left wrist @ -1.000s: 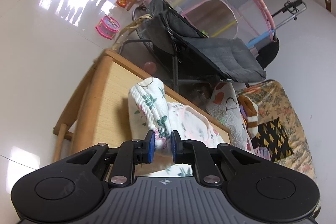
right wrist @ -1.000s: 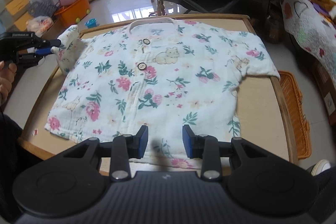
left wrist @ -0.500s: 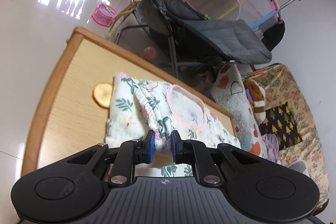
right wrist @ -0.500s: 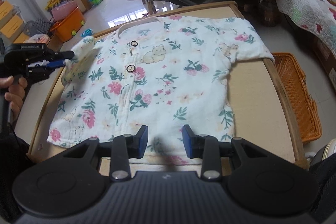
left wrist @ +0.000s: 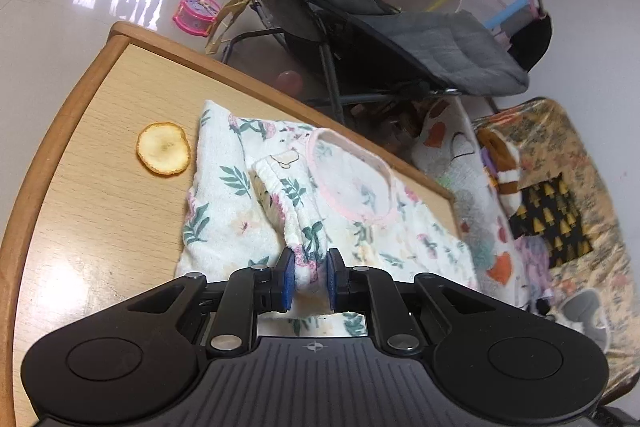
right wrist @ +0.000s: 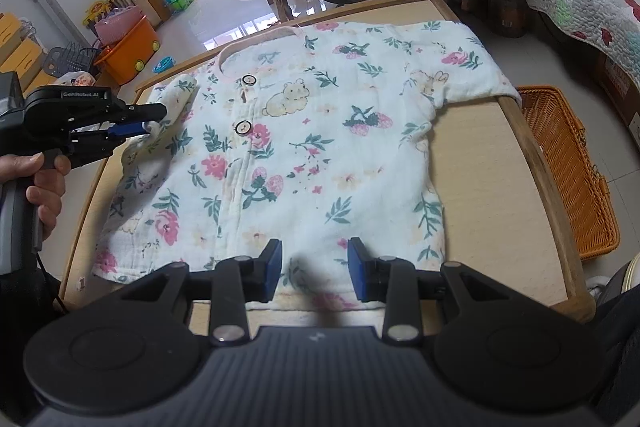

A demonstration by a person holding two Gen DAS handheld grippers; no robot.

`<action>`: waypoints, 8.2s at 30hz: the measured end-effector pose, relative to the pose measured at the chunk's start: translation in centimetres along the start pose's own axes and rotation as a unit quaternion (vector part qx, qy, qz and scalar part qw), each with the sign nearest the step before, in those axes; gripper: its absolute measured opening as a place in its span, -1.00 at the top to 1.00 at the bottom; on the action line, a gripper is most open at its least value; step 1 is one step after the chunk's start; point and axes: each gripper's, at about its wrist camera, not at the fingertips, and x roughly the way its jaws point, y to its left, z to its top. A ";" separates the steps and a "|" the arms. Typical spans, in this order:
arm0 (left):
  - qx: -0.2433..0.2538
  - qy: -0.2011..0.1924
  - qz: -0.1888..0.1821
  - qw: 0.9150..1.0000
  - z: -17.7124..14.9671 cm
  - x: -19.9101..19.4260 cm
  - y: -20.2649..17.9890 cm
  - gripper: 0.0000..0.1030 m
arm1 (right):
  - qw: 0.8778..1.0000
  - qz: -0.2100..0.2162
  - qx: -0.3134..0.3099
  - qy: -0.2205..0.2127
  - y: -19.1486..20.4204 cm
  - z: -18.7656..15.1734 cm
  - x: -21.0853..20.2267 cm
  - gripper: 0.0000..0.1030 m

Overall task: Fold clothes
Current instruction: 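Lay the sleeve on the shirt front and open the left gripper, then move the right gripper over to the other shirt sleeve, then close the right gripper on the other sleeve's cuff, then lift the sleeve with the right gripper and fold it toward the buttons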

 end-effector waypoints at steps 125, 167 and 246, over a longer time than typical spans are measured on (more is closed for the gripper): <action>0.180 0.011 0.105 0.978 -7.7 -4.1 -2.8 -0.53 | 0.984 -0.116 0.122 -0.064 -12.3 10.4 2.7 0.31; 0.180 0.008 0.102 0.978 -8.0 -4.4 -2.8 -0.59 | 0.984 -0.102 -0.120 -0.083 -3.6 10.9 2.7 0.86; 0.166 0.012 0.089 0.982 -7.6 -4.9 -2.4 -0.67 | 0.991 -0.055 -0.097 -0.068 2.2 12.9 5.8 0.89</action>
